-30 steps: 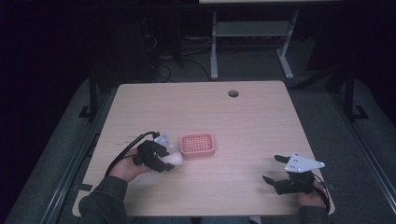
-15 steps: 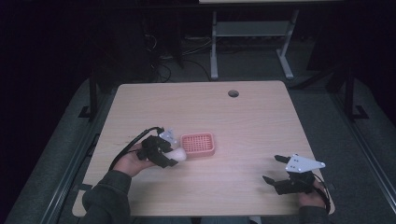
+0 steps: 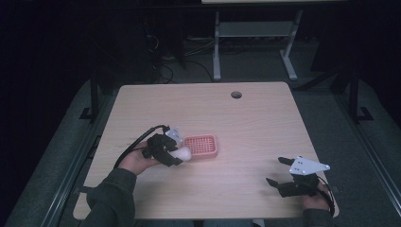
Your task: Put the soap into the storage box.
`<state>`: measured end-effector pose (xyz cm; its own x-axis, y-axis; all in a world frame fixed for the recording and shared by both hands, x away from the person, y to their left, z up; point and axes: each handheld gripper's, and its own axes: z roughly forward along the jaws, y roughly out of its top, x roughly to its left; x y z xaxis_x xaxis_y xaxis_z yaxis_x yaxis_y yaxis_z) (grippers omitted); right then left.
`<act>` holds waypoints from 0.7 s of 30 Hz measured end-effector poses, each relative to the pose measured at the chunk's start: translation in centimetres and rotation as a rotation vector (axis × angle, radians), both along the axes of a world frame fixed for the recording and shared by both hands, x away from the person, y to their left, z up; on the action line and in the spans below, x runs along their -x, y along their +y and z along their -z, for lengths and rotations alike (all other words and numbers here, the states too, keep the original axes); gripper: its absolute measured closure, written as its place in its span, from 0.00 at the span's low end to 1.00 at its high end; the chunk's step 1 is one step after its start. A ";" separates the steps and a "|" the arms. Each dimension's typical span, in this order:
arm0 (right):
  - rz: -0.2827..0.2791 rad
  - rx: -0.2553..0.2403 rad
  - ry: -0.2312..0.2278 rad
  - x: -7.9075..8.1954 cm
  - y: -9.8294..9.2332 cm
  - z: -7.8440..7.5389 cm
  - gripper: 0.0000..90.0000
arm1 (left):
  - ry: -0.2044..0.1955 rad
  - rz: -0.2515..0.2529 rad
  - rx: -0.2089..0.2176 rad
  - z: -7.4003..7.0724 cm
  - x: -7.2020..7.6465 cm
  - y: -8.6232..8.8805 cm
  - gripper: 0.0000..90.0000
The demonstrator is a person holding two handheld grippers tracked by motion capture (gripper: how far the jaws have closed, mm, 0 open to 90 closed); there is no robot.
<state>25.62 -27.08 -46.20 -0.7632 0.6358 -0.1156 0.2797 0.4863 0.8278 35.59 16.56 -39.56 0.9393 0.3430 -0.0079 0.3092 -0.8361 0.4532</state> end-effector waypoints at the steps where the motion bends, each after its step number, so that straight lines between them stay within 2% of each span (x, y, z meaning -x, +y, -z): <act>1: 0.000 -0.001 0.000 0.0 0.0 0.0 0.15 | 0.001 0.004 -0.004 0.0 -0.1 -0.1 0.55; 5: -0.001 -0.005 -0.002 0.0 -0.1 0.0 0.15 | -0.001 0.014 -0.014 -0.2 -0.4 -0.5 0.55; 11: 0.000 -0.008 -0.005 0.0 -0.1 0.0 0.15 | -0.006 0.016 -0.001 -0.7 -0.7 -1.1 0.55; 15: 0.003 -0.017 -0.006 0.0 -0.2 -0.1 0.15 | -0.013 0.032 -0.013 -0.9 -0.9 -1.5 0.55; 21: 0.004 -0.020 -0.011 0.0 -0.2 -0.1 0.15 | -0.018 0.034 -0.008 -1.2 -1.2 -1.9 0.55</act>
